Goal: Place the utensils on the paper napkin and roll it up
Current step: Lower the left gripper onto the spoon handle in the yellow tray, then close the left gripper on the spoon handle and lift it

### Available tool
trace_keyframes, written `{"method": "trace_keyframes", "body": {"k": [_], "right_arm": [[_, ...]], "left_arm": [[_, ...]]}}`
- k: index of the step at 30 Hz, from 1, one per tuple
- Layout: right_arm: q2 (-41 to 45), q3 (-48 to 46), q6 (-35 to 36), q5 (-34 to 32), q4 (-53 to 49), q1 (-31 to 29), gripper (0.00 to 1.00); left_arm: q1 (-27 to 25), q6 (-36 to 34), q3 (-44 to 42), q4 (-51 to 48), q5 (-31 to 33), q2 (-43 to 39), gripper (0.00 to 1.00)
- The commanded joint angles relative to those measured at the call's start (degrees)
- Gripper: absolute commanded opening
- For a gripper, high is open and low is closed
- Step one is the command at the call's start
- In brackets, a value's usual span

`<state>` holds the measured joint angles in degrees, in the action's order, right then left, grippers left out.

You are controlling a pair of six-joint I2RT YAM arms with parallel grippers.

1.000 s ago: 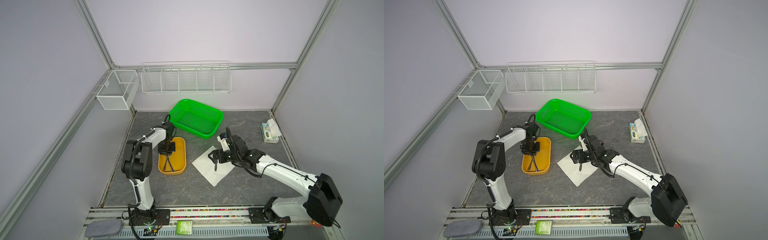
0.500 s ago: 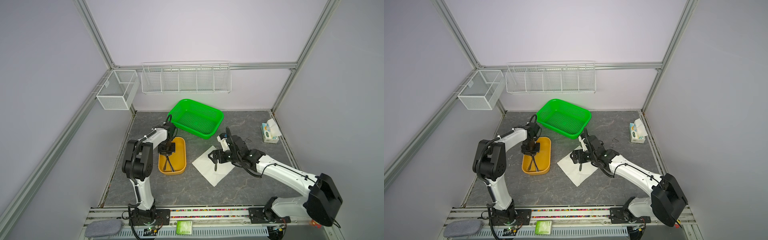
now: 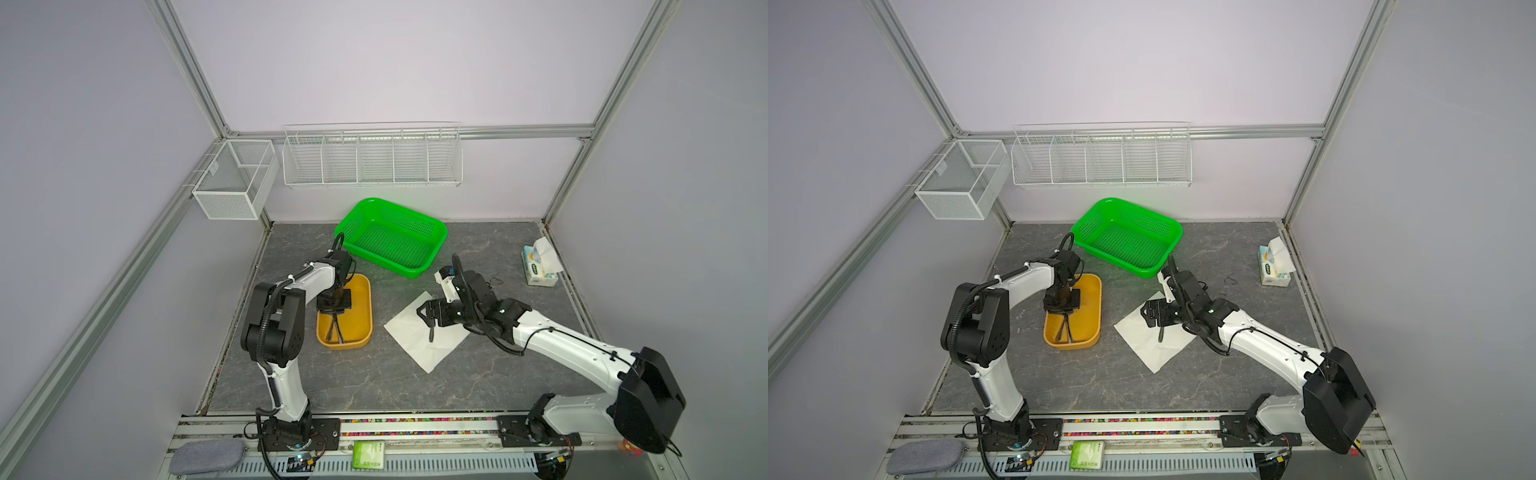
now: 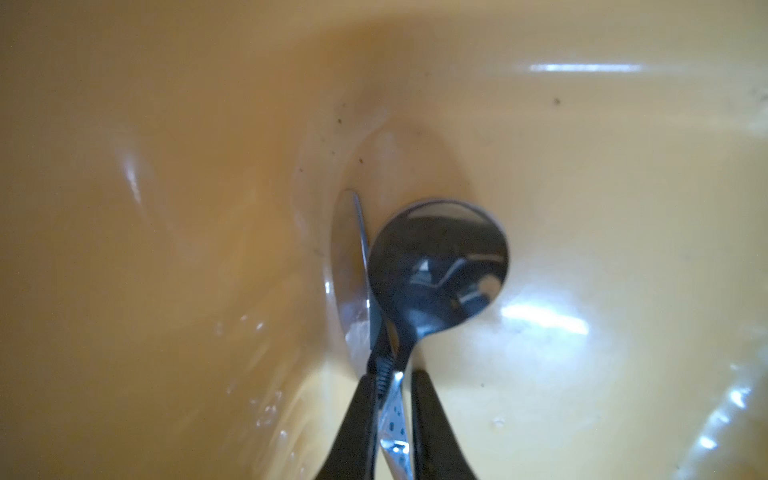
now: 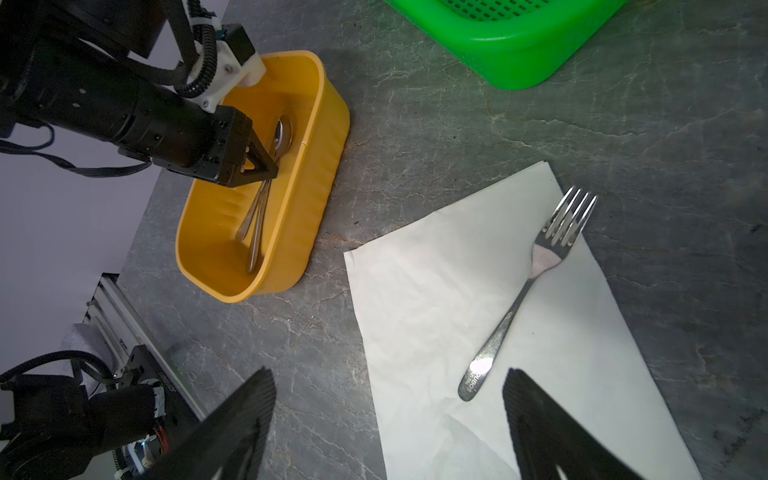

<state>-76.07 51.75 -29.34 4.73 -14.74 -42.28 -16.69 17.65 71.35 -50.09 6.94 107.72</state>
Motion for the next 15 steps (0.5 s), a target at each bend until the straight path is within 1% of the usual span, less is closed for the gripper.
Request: {"method": "trace_keyframes", "body": {"k": [1,7,9,15], "right_arm": [[1.70,-1.03,0.43,-0.99,-0.55,-0.52,0.89],[1.55,-1.03,0.34,-1.03,-0.55,-0.51,0.89],[1.63,-1.03,0.26,-1.16,-0.62,-0.53,0.89],[1.89,-0.99,0.08,-1.52,-0.95,-0.53,0.89]], "left_arm": [[-0.88,0.86,-1.30,1.04,-2.01,-0.86,0.13],[-3.07,0.59,0.13,-0.19,-1.24,-0.96,0.08],[-3.83,0.80,0.74,-0.30,-1.89,-0.88,0.07],[-6.17,1.72,1.68,0.65,-3.97,0.53,0.07]]}}
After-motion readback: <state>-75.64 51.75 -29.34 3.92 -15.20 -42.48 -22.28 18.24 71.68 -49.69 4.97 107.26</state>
